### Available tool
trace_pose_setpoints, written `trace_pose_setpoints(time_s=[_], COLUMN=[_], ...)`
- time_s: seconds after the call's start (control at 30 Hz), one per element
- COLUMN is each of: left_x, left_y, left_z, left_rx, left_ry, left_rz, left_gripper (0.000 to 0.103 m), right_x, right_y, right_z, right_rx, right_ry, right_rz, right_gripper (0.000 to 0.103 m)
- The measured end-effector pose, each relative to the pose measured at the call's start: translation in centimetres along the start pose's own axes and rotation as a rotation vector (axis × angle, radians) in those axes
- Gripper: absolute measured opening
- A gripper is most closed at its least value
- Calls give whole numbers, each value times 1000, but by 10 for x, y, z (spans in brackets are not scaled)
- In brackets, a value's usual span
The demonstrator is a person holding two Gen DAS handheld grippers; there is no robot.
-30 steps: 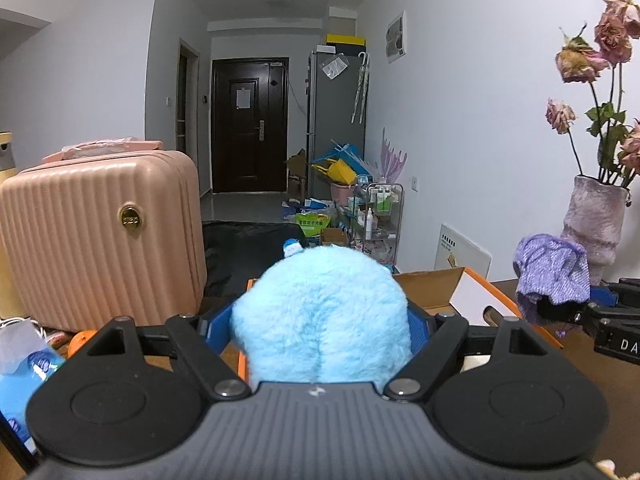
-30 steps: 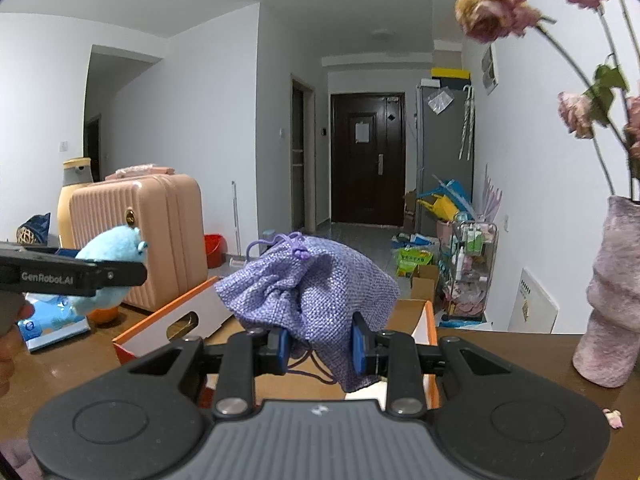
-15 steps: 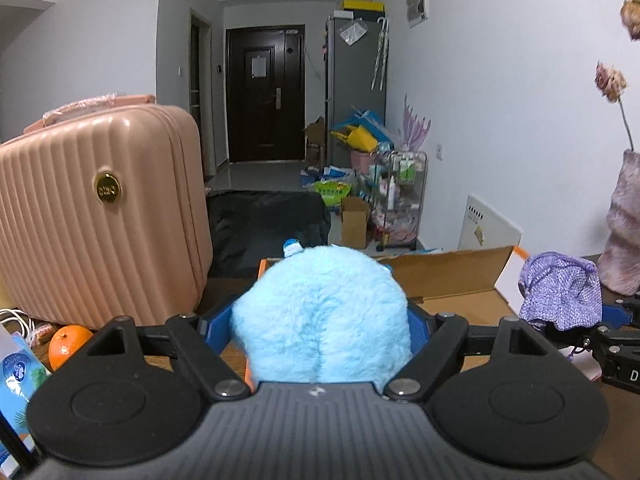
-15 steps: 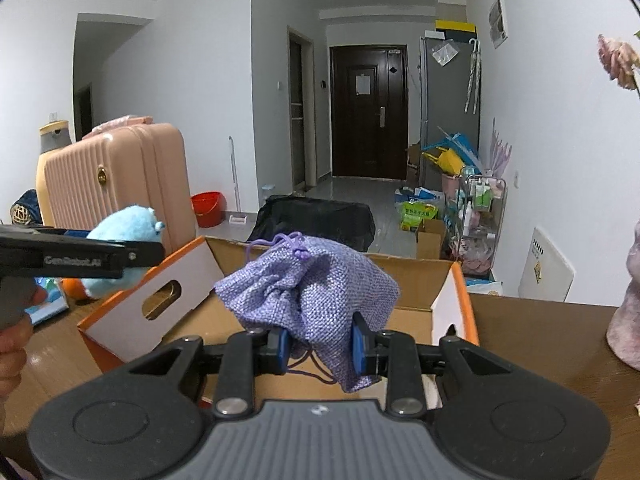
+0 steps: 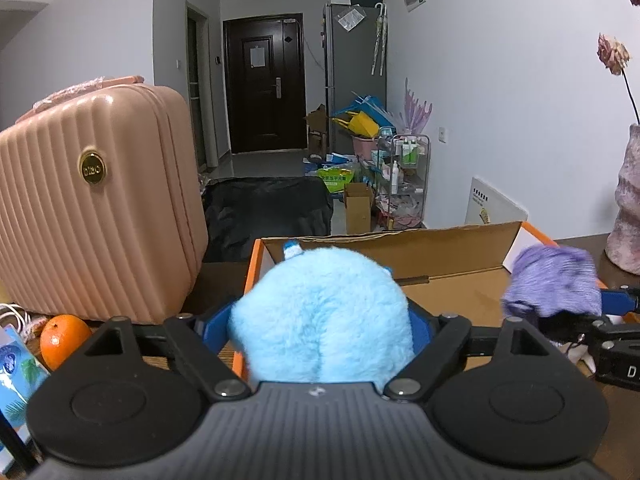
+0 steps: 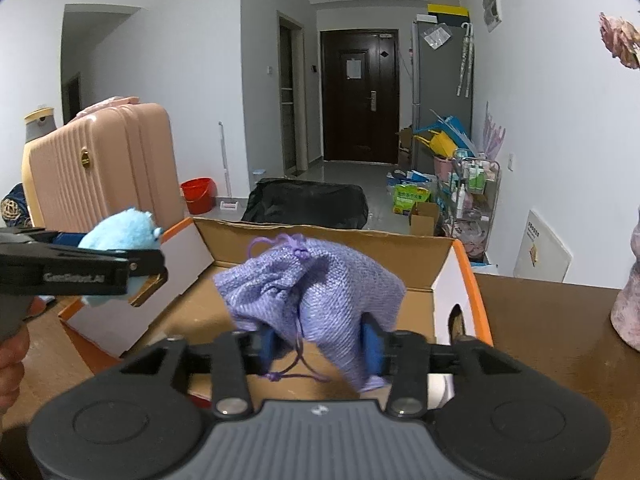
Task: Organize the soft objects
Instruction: 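Carry purple pouch in right tool and blue plush in left tool over box, then open right tool to drop pouch into box while left tool drops blue plush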
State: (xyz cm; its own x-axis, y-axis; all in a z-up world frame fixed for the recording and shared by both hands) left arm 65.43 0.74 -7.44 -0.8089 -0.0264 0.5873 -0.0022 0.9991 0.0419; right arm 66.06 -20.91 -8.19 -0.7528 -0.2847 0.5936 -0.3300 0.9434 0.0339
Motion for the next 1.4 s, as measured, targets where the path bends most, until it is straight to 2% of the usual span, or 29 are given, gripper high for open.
trace_pose_setpoints(time_s=[0.07, 0.1, 0.13, 0.17, 0.2, 0.37, 0.7, 0.9, 1.07, 1.2, 1.4], left_x=[2, 0, 1, 3, 6, 5, 14, 22, 39, 57, 82], left_y=[1, 3, 5, 8, 11, 23, 28, 32, 37, 46, 52], left_z=[0, -3, -4, -4, -4, -7, -7, -9, -3, -2, 0], left_rx=[12, 20, 32, 48, 67, 139, 171, 180, 132, 182, 225], left_ry=[1, -3, -9, -19, -33, -32, -55, -64, -72, -76, -85], left_rz=[12, 17, 16, 13, 10, 43, 34, -3, -41, -35, -74], left_gripper=[101, 103, 103, 103, 103, 103, 103, 103, 103, 103, 103], right_x=[3, 4, 5, 6, 7, 10, 24, 43, 66, 80, 97], right_y=[-3, -6, -7, -8, -9, -11, -17, -21, -25, -23, -11], right_z=[0, 0, 0, 0, 0, 0, -6, -3, 1, 3, 7], right_rx=[-10, -18, -25, -28, -29, -35, -60, -68, -80, -104, -116], right_ry=[-7, -8, -12, -17, -22, -31, -77, -94, -111, -121, -128], right_rz=[7, 5, 5, 11, 18, 21, 33, 56, 69, 60, 83], right_gripper=[63, 70, 87, 99, 102, 103, 103, 103, 103, 103, 103])
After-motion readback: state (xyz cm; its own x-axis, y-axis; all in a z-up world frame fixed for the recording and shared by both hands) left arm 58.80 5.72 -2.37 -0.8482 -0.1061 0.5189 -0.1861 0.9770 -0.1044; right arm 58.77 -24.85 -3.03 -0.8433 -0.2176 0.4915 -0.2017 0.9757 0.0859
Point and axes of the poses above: each gripper's, at about its wrist camera, not at the fingertips, and x roughly against the way its jaws point, y to its left, z to its underside, the point moved 5 cm from there along -x, roughly the way its jaws point, and after that the axes turned 8 degrees about y, right-handed, at the moved point
